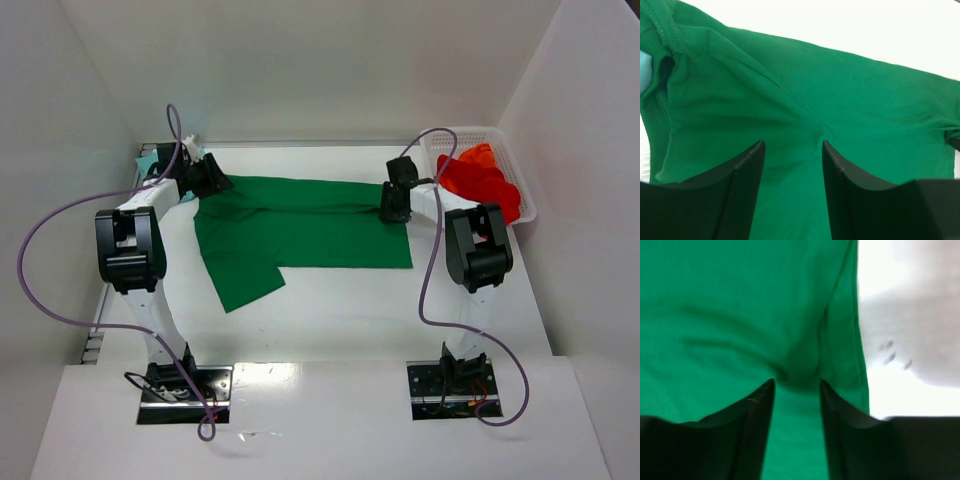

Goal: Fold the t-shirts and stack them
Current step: Fold the flattened tshirt in 1/3 of the way

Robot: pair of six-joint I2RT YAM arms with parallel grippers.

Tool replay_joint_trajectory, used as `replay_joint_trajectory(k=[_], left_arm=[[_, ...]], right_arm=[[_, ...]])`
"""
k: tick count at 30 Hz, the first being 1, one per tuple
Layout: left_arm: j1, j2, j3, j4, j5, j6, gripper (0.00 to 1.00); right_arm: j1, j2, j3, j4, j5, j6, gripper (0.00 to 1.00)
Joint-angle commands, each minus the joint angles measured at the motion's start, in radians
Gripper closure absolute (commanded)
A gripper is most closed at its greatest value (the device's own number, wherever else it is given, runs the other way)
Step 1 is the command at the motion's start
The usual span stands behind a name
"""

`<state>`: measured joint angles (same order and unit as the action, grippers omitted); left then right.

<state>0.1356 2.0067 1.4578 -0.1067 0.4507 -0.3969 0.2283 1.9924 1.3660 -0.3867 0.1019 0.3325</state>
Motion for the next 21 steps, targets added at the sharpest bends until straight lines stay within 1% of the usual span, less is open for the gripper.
replay_joint_trajectory(k=[1, 3, 7, 8, 11, 16, 21], left_arm=[[0.004, 0.036, 0.019, 0.018, 0.023, 0.01, 0.46], [0.004, 0.037, 0.019, 0.018, 0.023, 0.01, 0.49], [0.004, 0.047, 0.019, 0.018, 0.023, 0.01, 0.49], [0.004, 0.047, 0.019, 0.018, 0.023, 0.01, 0.49], [0.004, 0.057, 0.019, 0.008, 0.023, 0.018, 0.5], [0.004, 0.066, 0.019, 0.008, 0.023, 0.02, 0.56], [0.004, 0.066, 0.019, 0.002, 0.023, 0.02, 0.57]], right_arm=[[0.009, 0.034, 0.053, 0.009, 0.067, -0.015, 0.61], [0.009, 0.034, 0.053, 0.02, 0.091, -0.003, 0.68], [0.009, 0.025, 0.062, 0.032, 0.111, -0.003, 0.75], [0.009, 0.036, 0.073, 0.032, 0.123, -0.011, 0.8], [0.009, 0.051, 0.101, -0.009, 0.147, -0.012, 0.84], [0.009, 0.042, 0.119, -0.021, 0.21, -0.03, 0.84], [0.009, 0.04, 0.143, -0.04, 0.271, -0.064, 0.81]])
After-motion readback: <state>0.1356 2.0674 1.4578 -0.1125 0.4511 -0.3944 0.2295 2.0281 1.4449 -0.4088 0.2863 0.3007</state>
